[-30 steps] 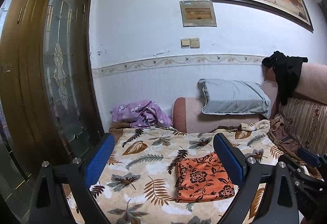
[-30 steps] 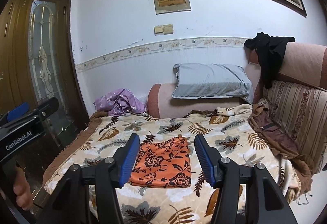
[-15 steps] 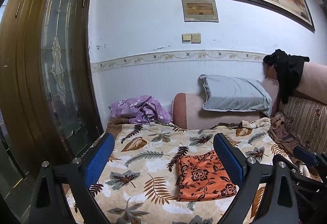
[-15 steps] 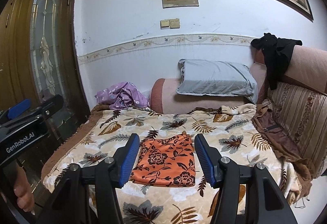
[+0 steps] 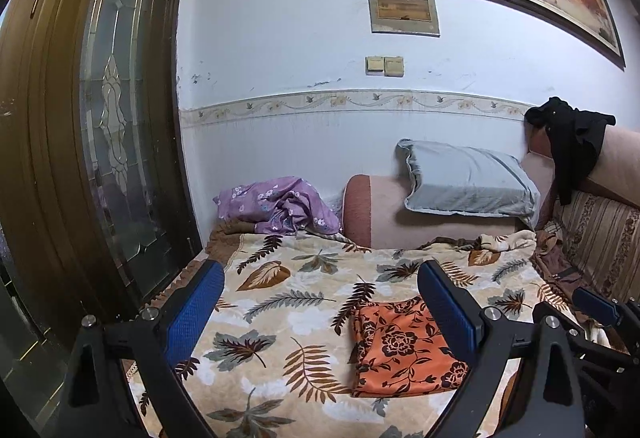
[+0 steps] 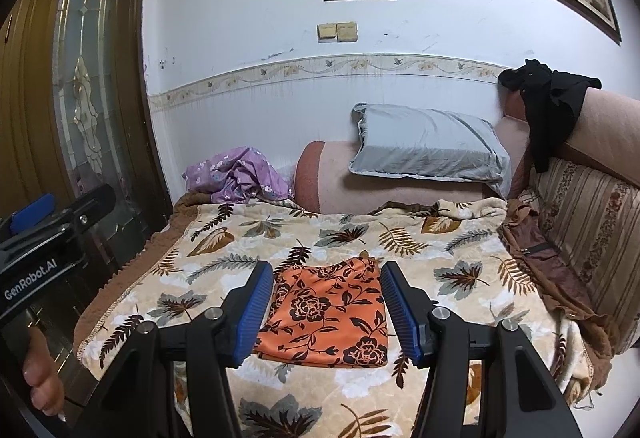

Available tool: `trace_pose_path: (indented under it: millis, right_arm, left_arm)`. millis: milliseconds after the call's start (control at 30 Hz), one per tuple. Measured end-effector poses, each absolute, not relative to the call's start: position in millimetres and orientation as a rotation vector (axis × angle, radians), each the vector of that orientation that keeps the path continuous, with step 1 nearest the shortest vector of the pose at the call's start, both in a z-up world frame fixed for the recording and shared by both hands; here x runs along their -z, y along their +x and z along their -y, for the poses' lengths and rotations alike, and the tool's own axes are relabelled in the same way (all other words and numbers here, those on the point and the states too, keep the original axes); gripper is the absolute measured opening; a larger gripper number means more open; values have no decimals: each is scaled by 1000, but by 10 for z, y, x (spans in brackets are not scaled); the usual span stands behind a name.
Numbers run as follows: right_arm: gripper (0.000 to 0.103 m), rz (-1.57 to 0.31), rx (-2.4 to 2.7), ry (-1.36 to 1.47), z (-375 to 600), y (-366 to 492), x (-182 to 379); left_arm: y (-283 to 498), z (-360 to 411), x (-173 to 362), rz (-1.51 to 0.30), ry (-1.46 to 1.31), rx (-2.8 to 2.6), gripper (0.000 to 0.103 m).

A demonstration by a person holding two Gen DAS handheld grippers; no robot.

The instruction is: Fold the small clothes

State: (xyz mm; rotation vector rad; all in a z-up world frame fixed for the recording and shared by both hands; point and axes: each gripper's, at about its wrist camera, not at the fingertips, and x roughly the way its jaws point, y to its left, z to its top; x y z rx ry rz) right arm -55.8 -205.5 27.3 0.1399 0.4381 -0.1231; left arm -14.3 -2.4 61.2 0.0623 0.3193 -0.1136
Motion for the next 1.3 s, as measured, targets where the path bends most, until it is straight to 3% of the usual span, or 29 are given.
trace_pose_path:
  millis: [1300]
  right_arm:
    - [60, -472, 120, 144, 2112, -282, -130]
  left_arm:
    - [79, 32, -475, -344, 81, 120, 97]
